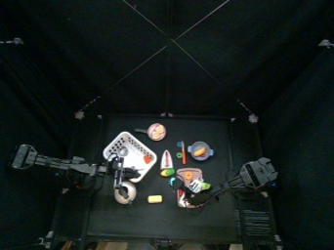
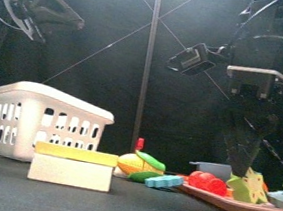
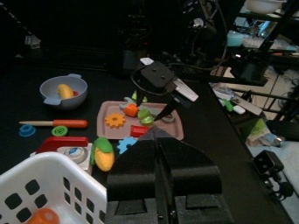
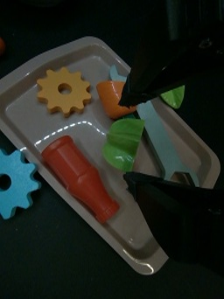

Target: Grab squash bottom

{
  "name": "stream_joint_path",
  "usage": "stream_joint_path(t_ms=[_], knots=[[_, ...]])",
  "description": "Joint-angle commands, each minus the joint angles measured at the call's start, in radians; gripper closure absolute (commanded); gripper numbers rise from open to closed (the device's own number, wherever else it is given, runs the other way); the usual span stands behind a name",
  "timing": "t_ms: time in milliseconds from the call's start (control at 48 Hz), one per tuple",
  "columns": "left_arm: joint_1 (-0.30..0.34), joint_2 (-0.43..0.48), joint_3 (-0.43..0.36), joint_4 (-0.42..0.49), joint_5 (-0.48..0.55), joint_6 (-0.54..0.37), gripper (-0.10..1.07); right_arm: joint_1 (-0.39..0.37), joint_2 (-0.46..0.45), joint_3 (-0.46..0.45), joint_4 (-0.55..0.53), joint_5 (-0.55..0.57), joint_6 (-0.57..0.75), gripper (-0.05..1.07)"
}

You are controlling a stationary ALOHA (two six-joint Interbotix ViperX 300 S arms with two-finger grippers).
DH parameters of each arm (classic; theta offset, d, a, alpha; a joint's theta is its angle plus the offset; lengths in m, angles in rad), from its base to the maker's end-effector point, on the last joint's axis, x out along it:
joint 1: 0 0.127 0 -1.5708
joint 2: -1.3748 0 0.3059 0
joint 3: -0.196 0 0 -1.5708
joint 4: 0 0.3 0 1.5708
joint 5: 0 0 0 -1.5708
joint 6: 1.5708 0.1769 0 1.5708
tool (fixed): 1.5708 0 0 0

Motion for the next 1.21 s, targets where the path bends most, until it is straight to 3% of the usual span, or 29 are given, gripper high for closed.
stream_joint_path(t_ms=[0, 438, 896, 1188], knots=[[0.002, 0.0, -0.012, -0.003, -0.003, 0.0, 0.67, -0.003, -0.003, -0.028, 0.003, 0.005, -0.005, 0.1], [0.002, 0.002, -0.012, -0.005, -0.003, 0.0, 0.67, -0.003, 0.018, -0.02, 0.017, 0.003, -0.015, 0.13], [0.002, 0.0, -0.011, -0.006, -0.003, 0.0, 0.67, -0.008, 0.021, -0.017, 0.017, 0.006, -0.015, 0.38], [0.002, 0.0, -0.009, -0.005, -0.003, 0.0, 0.67, 0.0, -0.058, -0.031, -0.032, 0.018, -0.031, 0.4]])
